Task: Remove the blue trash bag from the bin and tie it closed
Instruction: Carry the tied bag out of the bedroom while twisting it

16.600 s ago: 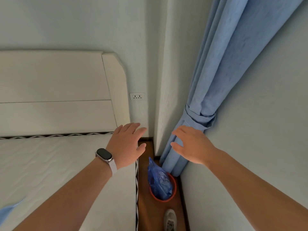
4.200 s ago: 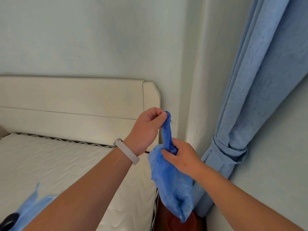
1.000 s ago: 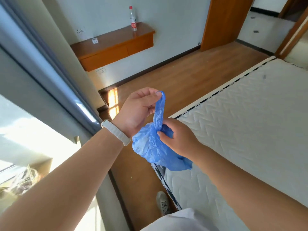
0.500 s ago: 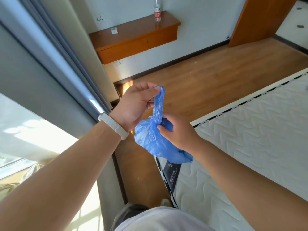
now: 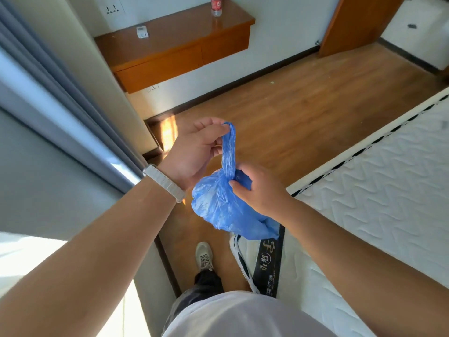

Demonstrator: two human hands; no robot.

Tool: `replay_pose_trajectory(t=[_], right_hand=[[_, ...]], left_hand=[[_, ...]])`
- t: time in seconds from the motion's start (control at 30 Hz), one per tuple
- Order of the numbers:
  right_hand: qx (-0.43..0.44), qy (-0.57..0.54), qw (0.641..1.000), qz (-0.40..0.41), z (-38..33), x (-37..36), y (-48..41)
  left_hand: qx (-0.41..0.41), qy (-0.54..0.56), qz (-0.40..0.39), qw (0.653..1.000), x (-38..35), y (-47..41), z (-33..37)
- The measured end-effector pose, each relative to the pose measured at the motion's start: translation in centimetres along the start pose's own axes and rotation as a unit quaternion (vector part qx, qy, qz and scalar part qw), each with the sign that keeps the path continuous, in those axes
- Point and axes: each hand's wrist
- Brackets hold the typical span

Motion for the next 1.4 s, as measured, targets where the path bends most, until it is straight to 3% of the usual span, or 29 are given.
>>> replay_pose_trajectory(t=[0.27,0.53,1.0,1.4], right_hand=[[-0.029,0.045,0.998,0.035,-1.7,-5.0,-11.1],[-0.025,0.032,0.997,0.067,-3.4,-7.4,-18.6],[-0.056,0.035,0.991,0.115,-1.6,-9.2,-28.8],[-0.12,-0.008,0.985,0.121,0.5,-8.1,-40.9]], left_hand=[[0.033,-0.013,-0.027,0.999,5.2,-11.2,2.4],[0.009,0.007,-0.034,0.999,8.3,-18.5,5.4],[0.003,-0.02,-0.11,0.994,8.8,-30.0,7.3],[-0.009,-0.089,-0.124,0.988,6.9,-42.2,11.8]])
Point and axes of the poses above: each hand's wrist, its own y-axis away from the middle knuckle, its own x-axis out of the back of the hand, z = x × y, and after that the axes turned 14 degrees about z, right-handed
